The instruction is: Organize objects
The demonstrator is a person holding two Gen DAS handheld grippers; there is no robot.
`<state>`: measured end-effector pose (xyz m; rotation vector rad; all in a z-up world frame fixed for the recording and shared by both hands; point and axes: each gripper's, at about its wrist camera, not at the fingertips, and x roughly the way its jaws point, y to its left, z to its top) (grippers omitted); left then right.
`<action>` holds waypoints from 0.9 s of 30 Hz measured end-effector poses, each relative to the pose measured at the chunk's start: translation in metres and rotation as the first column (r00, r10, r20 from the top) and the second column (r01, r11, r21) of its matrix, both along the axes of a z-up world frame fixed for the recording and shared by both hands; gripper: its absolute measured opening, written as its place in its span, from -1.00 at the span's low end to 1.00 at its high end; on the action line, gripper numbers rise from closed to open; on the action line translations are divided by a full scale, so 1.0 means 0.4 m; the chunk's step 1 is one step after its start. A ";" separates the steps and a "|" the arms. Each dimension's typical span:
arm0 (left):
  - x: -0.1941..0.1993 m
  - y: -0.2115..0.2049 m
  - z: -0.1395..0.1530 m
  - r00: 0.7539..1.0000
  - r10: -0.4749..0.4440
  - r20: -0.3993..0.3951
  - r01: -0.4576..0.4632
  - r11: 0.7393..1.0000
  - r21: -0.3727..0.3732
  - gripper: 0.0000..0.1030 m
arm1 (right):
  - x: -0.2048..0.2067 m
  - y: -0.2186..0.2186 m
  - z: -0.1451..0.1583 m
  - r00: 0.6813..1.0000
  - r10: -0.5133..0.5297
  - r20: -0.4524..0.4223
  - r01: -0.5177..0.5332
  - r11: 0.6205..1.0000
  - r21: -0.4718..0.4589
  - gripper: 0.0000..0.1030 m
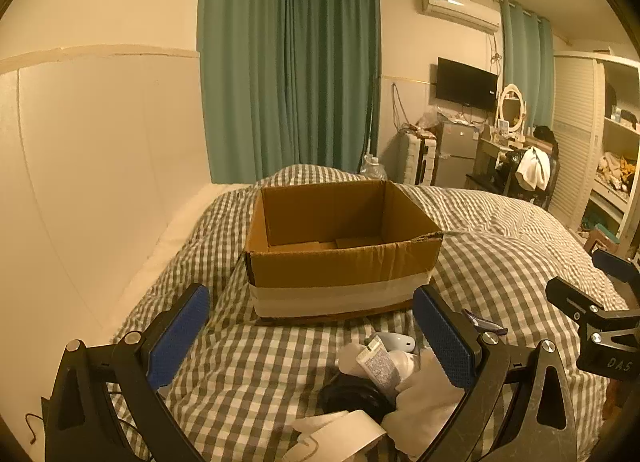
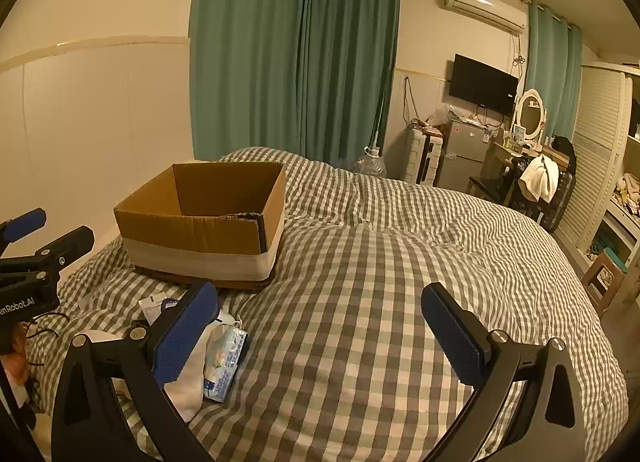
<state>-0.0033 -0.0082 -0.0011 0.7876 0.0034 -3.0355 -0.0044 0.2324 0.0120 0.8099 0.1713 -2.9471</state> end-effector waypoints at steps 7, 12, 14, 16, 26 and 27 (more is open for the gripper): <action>0.014 -0.006 0.004 1.000 0.008 -0.023 -0.007 1.000 0.016 1.00 | 0.014 0.000 0.006 1.000 0.007 -0.011 -0.007 1.000 0.005 0.99; 0.021 0.001 0.007 0.999 -0.008 -0.033 0.008 1.000 0.005 1.00 | 0.021 -0.006 0.009 1.000 0.023 -0.019 -0.023 1.000 -0.001 0.99; 0.026 0.007 0.007 0.999 -0.010 -0.042 0.010 1.000 -0.004 1.00 | 0.024 -0.010 0.011 0.999 0.029 -0.024 -0.029 1.000 0.000 0.99; 0.028 0.011 0.006 0.999 -0.011 -0.046 0.010 1.000 -0.017 1.00 | 0.028 -0.011 0.011 0.999 0.032 -0.029 -0.032 0.999 0.002 0.99; 0.011 -0.007 -0.010 1.000 0.001 -0.012 -0.001 1.000 0.009 1.00 | 0.038 -0.016 0.011 0.998 0.055 -0.030 -0.055 0.998 0.000 0.99; 0.011 -0.009 -0.012 1.000 0.000 -0.010 0.000 1.000 0.013 1.00 | 0.038 -0.016 0.012 0.998 0.056 -0.031 -0.056 0.998 0.001 0.99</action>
